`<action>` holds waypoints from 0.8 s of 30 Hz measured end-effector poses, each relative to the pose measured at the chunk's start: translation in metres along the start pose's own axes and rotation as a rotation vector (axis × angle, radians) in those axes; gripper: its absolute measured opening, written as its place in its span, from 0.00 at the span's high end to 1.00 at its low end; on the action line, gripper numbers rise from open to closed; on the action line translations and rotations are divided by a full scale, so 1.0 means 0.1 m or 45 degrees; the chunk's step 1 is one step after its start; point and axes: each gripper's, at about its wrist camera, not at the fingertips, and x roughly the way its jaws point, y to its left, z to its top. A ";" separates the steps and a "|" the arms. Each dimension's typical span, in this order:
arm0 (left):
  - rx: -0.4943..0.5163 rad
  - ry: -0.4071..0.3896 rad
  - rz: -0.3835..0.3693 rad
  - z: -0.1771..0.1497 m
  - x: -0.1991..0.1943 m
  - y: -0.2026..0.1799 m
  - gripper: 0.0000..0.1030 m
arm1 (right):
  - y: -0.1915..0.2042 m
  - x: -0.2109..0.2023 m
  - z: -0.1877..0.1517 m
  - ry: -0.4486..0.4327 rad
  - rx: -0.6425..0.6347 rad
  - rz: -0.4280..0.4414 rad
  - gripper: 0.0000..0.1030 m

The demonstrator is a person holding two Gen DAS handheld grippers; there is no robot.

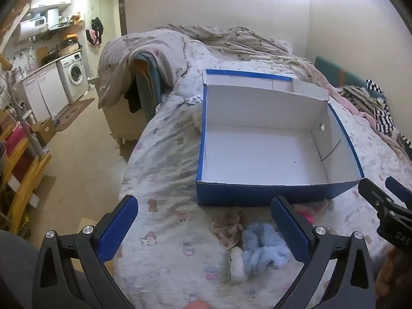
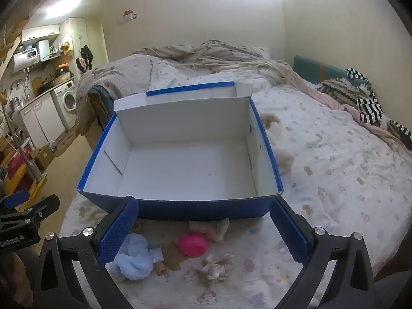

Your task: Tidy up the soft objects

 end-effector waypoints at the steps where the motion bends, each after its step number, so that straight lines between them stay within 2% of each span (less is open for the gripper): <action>1: 0.000 0.004 0.006 0.00 0.00 0.00 0.00 | 0.00 0.00 0.00 -0.003 0.002 0.003 0.00; 8: -0.011 0.043 0.022 0.04 0.06 0.01 0.00 | 0.00 0.00 0.00 -0.004 0.008 0.006 0.00; 24: -0.002 0.018 0.024 0.01 0.01 0.00 0.00 | -0.01 0.00 0.00 -0.002 0.011 0.011 0.00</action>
